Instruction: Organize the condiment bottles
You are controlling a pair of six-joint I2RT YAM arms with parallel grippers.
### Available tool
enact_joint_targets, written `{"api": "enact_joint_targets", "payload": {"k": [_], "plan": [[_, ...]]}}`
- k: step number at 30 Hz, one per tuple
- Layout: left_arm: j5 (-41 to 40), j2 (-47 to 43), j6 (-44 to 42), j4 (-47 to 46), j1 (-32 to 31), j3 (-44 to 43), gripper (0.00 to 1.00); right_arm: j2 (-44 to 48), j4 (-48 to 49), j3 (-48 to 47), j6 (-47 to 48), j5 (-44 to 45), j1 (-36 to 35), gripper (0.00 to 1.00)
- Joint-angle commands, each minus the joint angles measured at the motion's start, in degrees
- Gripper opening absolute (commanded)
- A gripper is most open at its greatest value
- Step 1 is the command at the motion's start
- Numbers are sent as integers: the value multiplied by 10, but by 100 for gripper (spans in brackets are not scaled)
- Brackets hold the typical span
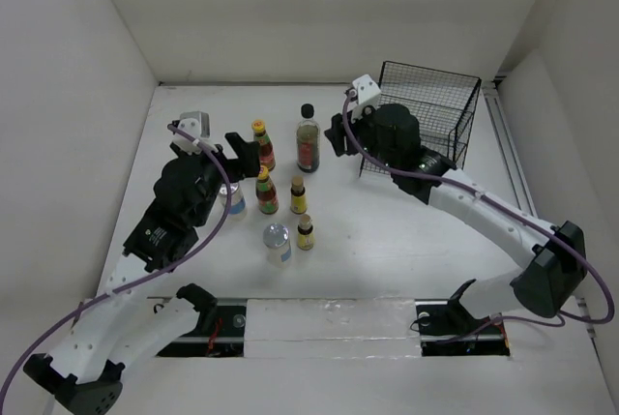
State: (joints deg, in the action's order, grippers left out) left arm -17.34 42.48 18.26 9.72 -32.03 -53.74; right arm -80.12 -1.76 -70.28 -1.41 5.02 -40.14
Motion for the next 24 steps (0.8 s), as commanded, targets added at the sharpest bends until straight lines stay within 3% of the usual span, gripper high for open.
{"api": "enact_joint_targets", "payload": {"k": [1, 2, 4, 6, 7, 9, 10, 13, 15, 16, 24], "plan": [[6, -15, -11, -34, 3, 12, 84, 9, 35, -19, 12, 30, -7, 41], [6, -15, -11, -34, 3, 20, 81, 9, 35, -19, 12, 30, -7, 0], [6, -20, -11, -42, 3, 25, 66, -6, 35, -24, 27, 13, -7, 0], [12, -20, -17, -48, 3, 25, 44, -18, 35, -29, 34, 7, -13, 0], [12, -20, -17, -48, 3, 25, 26, -23, 35, -29, 40, 7, -18, 0], [4, -14, -17, -48, 3, 25, 15, -38, 35, -29, 40, -1, -18, 22], [4, -9, -17, -48, 3, 25, 12, -54, 41, -35, 46, -11, -18, 50], [4, -3, -17, -43, 3, 25, 20, -79, 41, -55, 63, -37, -18, 83], [-1, 2, -17, -43, 3, 25, 40, -105, 47, -67, 63, -30, -18, 89], [-1, 2, -17, -43, 3, 25, 43, -114, 54, -78, 63, -30, -18, 92], [-1, 2, -17, -43, 3, 25, 47, -209, 105, -144, 76, -40, 6, 91]]}}
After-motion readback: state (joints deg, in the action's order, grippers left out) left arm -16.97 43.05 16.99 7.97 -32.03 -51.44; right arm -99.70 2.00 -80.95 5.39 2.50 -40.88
